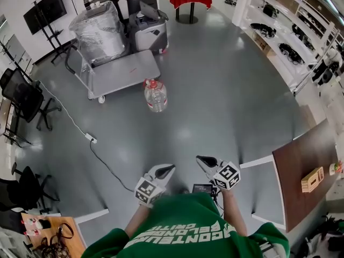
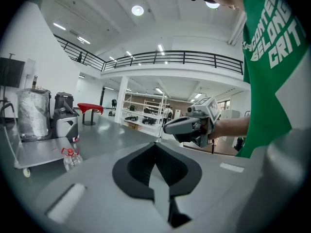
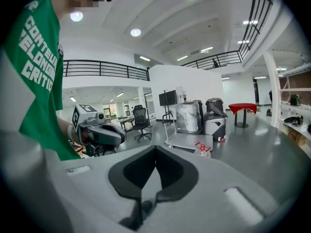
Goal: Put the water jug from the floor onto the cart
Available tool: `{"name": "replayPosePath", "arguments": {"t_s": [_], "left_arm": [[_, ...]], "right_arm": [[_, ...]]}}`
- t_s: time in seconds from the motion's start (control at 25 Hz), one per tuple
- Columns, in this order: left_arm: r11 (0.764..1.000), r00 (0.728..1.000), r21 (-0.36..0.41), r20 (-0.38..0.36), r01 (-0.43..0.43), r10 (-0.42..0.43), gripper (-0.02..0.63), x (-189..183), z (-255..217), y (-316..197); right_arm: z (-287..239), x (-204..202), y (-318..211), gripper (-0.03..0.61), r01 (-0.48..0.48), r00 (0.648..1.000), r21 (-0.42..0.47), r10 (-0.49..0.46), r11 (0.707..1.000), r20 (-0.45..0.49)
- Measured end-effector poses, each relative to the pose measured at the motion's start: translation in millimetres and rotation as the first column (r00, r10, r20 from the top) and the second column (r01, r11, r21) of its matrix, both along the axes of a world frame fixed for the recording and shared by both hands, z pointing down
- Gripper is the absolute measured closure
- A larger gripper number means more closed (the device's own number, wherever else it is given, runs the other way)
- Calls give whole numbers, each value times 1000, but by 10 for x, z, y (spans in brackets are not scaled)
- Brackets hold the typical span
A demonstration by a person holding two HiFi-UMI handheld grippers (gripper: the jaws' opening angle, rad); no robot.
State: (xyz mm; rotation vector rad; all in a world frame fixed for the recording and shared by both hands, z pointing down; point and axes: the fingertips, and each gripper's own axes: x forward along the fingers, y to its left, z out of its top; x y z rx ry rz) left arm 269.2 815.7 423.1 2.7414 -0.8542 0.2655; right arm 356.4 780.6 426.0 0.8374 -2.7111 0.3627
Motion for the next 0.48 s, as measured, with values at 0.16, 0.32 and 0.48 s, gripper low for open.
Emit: {"name": "replayPosePath", "arguments": {"t_s": [0.16, 0.32, 0.48], "left_arm": [[1000, 1000, -18, -1, -21, 21, 601, -151, 0, -168], [1000, 1000, -8, 1, -27, 27, 601, -417, -39, -425], [1000, 1000, -10, 3, -13, 13, 601, -718, -135, -688]], "right_arm": [[-38, -215, -183, 589, -6, 1000, 6, 6, 1000, -3], [-78, -508, -375, 589, 2, 1000, 10, -2, 1000, -7], [-100, -772, -544, 589, 10, 1000, 5, -9, 1000, -16]]}}
